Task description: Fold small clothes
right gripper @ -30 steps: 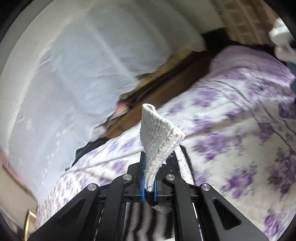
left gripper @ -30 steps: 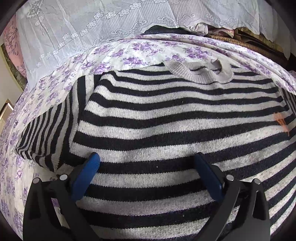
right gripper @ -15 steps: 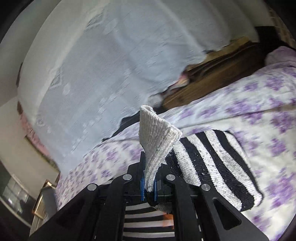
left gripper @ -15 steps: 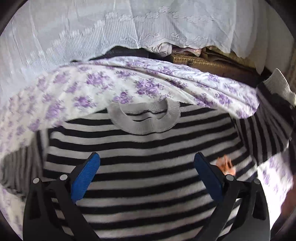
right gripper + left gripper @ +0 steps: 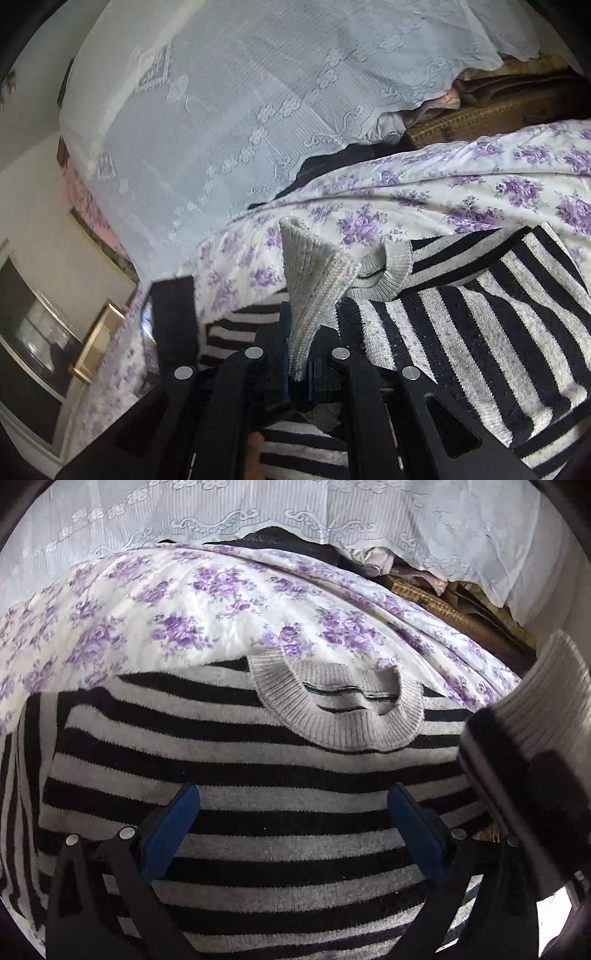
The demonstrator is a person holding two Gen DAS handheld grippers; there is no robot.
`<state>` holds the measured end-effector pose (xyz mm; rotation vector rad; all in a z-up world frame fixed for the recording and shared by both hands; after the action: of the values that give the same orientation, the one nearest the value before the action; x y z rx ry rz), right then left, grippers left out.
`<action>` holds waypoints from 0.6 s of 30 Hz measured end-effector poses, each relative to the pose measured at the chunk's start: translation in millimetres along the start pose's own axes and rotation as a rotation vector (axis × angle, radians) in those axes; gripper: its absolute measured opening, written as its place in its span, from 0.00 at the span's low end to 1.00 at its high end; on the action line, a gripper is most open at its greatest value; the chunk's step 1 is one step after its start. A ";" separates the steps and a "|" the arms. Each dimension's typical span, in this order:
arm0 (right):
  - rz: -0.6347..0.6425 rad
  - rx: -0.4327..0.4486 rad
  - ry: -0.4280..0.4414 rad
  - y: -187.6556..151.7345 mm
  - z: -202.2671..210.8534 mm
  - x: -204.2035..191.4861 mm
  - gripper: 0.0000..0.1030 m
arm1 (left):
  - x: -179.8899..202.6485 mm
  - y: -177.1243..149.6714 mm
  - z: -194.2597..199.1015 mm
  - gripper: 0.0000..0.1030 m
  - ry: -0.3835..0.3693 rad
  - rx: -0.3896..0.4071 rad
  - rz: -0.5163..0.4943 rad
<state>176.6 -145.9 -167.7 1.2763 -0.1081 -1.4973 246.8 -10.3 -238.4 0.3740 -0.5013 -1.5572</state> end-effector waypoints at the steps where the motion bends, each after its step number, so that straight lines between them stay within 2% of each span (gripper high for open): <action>1: 0.005 0.001 -0.006 -1.3 -1.7 1.3 0.07 | -1.3 0.0 -0.3 0.96 0.005 0.002 0.005; 11: 0.000 -0.004 -0.004 -2.2 -7.3 8.0 0.07 | 3.3 -4.5 -3.8 0.96 0.051 0.011 -0.035; 15: 0.039 -0.044 -0.005 -6.4 -16.4 5.4 0.12 | 3.3 -6.5 -6.0 0.96 0.106 0.009 -0.055; 16: 0.047 -0.056 -0.010 -8.1 -19.2 6.0 0.15 | 1.3 -7.4 -6.4 0.96 0.143 0.009 -0.059; 18: 0.059 -0.103 -0.011 -13.3 -26.7 7.9 0.37 | -2.6 -9.3 -7.0 0.96 0.194 0.001 -0.071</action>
<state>189.1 -132.3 -192.4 1.1727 -0.0745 -1.4416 242.8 -8.3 -249.5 0.5429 -0.3418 -1.5704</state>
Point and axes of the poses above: each gripper's, at about its wrist camera, not at the fingertips, and z roughly against the way its jaws point, x to its right, y to its top, the point moved 4 cm from there along -z, roughly the way its jaws point, and after that the axes turned 9 degrees about y, right-handed, at the moved point
